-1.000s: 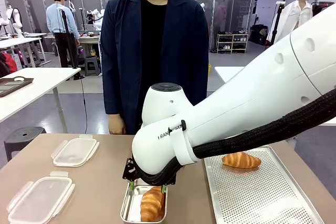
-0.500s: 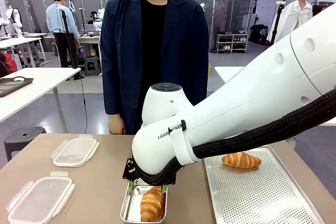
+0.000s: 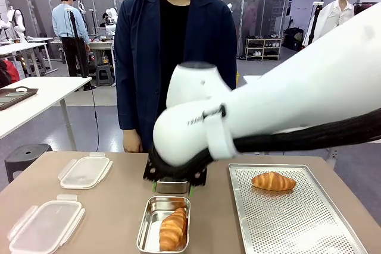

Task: Place the bread into the airtight container.
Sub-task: Pick up a Butter Roll and place it into an empty Airtight Container.

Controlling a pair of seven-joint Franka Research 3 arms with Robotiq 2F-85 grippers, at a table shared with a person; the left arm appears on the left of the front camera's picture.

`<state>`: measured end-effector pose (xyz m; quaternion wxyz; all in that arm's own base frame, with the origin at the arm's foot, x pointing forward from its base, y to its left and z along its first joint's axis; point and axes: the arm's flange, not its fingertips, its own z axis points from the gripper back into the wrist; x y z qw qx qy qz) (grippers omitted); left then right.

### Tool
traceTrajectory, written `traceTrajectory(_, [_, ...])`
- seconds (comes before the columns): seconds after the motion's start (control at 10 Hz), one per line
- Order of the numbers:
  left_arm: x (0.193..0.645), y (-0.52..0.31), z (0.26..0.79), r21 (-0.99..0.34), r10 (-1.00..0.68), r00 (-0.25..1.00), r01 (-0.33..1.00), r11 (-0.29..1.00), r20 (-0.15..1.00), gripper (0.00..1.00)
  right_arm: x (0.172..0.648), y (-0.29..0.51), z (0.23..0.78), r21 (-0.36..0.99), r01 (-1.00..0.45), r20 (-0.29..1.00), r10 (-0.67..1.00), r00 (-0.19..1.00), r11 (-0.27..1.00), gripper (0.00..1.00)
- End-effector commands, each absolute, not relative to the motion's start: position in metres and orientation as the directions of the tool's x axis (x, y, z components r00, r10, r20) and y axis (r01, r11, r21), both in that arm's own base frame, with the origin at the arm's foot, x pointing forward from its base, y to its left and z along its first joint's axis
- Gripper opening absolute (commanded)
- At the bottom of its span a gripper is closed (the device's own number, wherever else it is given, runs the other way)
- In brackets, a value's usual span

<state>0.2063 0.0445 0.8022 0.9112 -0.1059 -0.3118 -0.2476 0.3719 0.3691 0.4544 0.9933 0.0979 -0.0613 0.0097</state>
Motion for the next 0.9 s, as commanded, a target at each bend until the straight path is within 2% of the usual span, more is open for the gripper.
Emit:
traceTrajectory(0.0, [0.206, 0.043, 0.805, -0.041, -0.394, 0.682, 0.528, 0.848, 0.616, 1.0, 0.372, 0.313, 0.516, 0.24, -0.069, 0.117, 0.042, 0.992, 0.968, 1.0])
traceTrajectory(0.2, [0.206, 0.043, 0.805, -0.041, -0.394, 0.682, 0.528, 0.848, 0.616, 1.0, 0.365, 0.264, 0.568, 0.198, -0.121, 0.17, 0.087, 0.982, 0.973, 1.0])
traceTrajectory(0.3, [0.206, 0.043, 0.805, -0.041, -0.394, 0.682, 0.528, 0.848, 0.616, 1.0, 0.356, 0.234, 0.603, 0.133, -0.203, 0.227, 0.169, 0.959, 0.97, 1.0])
traceTrajectory(0.5, [0.206, 0.043, 0.805, -0.041, -0.394, 0.682, 0.528, 0.848, 0.616, 1.0, 0.321, 0.171, 0.672, 0.048, -0.268, 0.312, 0.241, 0.919, 0.962, 1.0])
traceTrajectory(0.6, [0.206, 0.043, 0.805, -0.041, -0.394, 0.682, 0.528, 0.848, 0.616, 1.0, 0.304, 0.147, 0.694, 0.012, -0.254, 0.349, 0.234, 0.908, 0.967, 1.0])
traceTrajectory(0.8, [0.206, 0.043, 0.805, -0.041, -0.394, 0.682, 0.528, 0.848, 0.616, 1.0, 0.271, 0.105, 0.74, 0.029, -0.213, 0.445, 0.178, 0.878, 0.977, 1.0])
